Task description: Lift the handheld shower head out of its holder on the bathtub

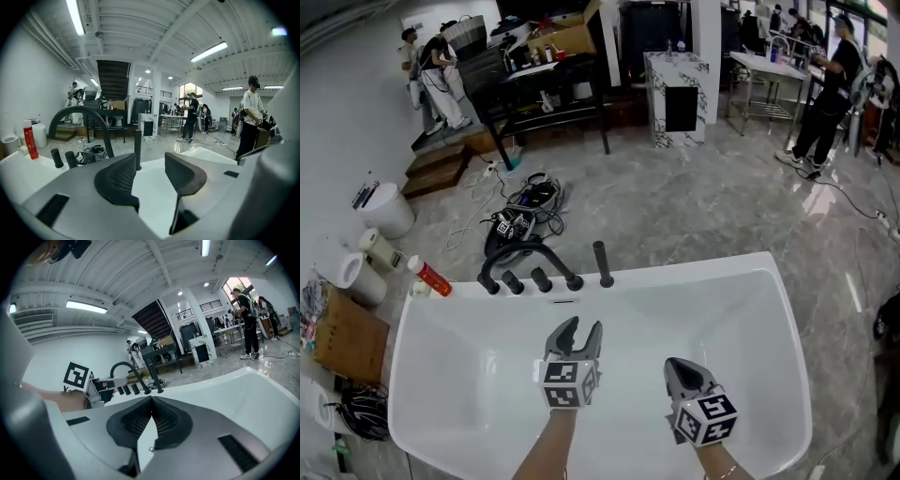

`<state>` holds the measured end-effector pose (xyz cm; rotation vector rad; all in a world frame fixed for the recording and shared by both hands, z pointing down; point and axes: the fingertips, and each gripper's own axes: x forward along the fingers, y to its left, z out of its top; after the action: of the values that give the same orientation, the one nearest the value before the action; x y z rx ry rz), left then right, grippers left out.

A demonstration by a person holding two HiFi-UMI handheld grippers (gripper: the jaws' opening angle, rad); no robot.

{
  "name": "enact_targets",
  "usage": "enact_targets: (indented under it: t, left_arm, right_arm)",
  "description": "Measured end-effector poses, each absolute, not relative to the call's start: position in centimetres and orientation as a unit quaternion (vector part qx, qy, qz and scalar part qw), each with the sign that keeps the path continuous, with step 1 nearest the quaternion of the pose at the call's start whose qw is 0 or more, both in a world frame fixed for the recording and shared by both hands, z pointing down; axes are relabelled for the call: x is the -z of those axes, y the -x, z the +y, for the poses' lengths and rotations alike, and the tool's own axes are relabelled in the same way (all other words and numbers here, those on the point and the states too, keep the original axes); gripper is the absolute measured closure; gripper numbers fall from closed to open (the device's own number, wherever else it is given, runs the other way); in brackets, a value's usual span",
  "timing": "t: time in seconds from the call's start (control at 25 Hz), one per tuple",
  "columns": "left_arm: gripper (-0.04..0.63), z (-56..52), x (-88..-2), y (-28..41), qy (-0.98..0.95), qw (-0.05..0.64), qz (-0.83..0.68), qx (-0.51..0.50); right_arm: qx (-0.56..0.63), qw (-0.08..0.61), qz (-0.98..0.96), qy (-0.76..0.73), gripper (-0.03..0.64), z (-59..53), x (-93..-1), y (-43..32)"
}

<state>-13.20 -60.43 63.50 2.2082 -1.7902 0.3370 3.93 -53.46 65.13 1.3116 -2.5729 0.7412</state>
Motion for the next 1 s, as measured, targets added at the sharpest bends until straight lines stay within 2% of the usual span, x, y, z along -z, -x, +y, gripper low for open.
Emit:
enact_targets:
  t: [1.0]
  left_arm:
    - [0.359,-78.9,-77.3,16.0,-0.768,0.162,-0.601,-0.151]
  right_arm:
    - [-0.276,0.093,-0.835,-0.466,0.609,-61.3,-78.1,1.2]
